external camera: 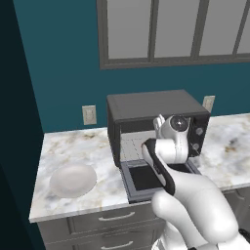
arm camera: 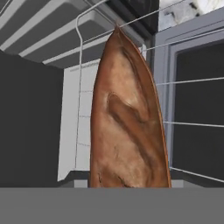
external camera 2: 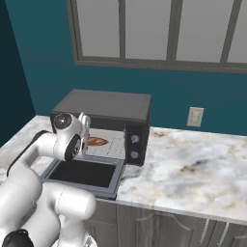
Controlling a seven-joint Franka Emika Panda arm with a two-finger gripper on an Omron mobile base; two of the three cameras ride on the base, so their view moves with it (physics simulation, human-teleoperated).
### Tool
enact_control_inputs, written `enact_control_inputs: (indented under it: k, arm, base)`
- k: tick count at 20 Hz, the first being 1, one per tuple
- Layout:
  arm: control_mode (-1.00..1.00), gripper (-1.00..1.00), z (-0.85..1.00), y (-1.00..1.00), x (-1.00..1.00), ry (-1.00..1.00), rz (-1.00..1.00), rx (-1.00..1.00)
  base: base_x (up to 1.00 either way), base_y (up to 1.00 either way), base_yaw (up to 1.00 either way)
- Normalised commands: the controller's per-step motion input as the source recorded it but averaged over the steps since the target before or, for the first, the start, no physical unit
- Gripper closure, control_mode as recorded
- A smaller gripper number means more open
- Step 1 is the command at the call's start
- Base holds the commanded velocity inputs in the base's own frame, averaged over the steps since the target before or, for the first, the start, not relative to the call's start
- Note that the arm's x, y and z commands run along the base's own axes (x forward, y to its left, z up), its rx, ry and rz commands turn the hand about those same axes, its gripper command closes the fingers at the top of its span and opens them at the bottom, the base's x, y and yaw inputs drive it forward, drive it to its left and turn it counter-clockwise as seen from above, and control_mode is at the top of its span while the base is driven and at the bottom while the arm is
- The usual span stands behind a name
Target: Pull the toaster oven rack outwards. Pick up the baguette from the plate and place it on the toaster oven rack. Close the toaster oven door fully and set the temperature to the lowest setting.
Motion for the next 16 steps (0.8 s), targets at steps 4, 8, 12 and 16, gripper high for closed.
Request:
enact_control_inputs:
  k: [4,8,12,16]
  arm:
    - [-1.00,1.00,-0.34,0.00,0.16,0.07,0.00,0.00]
    - [-1.00,1.00,-0.41,0.00,0.01,0.04,0.00,0.00]
    - [-1.00,1.00,-0.45,0.00,0.00,0.01,0.00,0.00]
    - [-1.00,1.00,-0.53,0.00,0.00,0.02,0.00,0.00]
  base:
    - [0.00,0.00,0.00]
    - [0.00,0.00,0.00]
    - [0.00,0.00,0.00]
    - [0.00,0.00,0.00]
